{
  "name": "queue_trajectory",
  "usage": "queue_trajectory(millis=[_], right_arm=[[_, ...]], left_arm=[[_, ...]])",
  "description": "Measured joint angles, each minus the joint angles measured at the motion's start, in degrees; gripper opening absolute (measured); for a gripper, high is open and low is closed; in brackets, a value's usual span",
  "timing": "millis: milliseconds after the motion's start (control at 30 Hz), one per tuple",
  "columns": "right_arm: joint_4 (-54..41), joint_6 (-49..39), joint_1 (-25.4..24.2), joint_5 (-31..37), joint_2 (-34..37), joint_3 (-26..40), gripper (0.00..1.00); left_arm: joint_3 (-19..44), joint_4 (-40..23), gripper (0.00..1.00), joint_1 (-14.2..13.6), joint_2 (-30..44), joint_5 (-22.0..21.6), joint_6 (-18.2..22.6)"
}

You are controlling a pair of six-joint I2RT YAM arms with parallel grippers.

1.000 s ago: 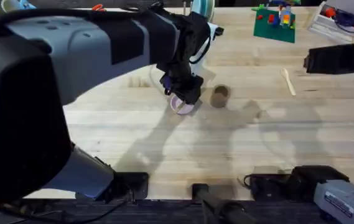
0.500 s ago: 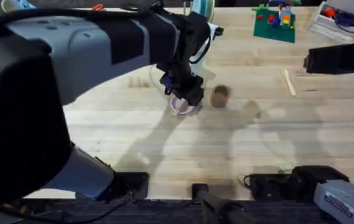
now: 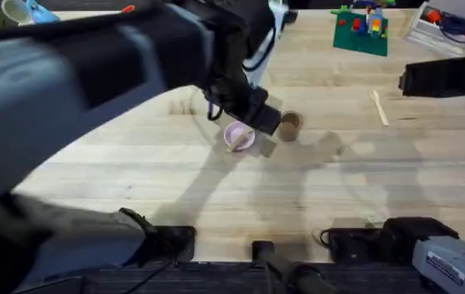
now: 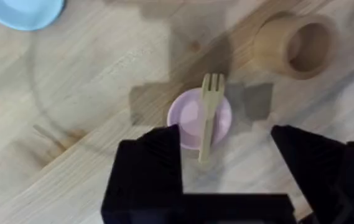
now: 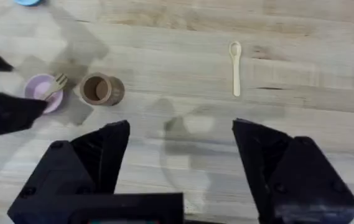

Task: Pick up a utensil and set it on the pink plate, then put the other utensil in the container.

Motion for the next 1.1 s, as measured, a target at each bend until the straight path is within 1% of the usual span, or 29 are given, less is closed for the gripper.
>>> queue_trajectory(millis=[67,133,367,500,700,800,967,1100], right_arm=[[-0.01,0.0,0.0,-0.02,-0.01,0.0,0.994],[-0.01,0.0,0.0,-0.02,-0.01,0.0,0.994],[-0.02,0.0,0.0,-0.02,-0.01,0.0,0.994],[-0.02,0.0,0.0,-0.02,-0.01,0.0,0.993],[-0.02,0.0,0.0,-0.02,-0.01,0.0,0.993],[-0.02,0.0,0.0,-0.02,0.01,0.0,0.993],[-0.02,0.0,0.0,-0.02,0.01,0.0,0.993],[-0.02,0.0,0.0,-0.02,0.01,0.0,0.994]], left_arm=[[0.0,-0.48,0.938,0.0,-3.95,-0.04,0.06],[0.0,-1.44,0.991,0.0,-7.85,-0.18,0.3],[0.0,-5.39,0.993,0.64,-19.16,-2.96,2.03],[0.0,-6.74,0.993,2.62,-25.21,-4.22,3.21],[0.0,-9.44,0.992,5.82,-33.44,-4.73,3.71],[0.0,-10.99,0.993,6.61,-35.96,-5.03,3.73],[0.0,-13.08,0.992,6.71,-38.49,-5.09,3.98],[0.0,-13.97,0.992,6.71,-39.62,-3.95,5.9]])
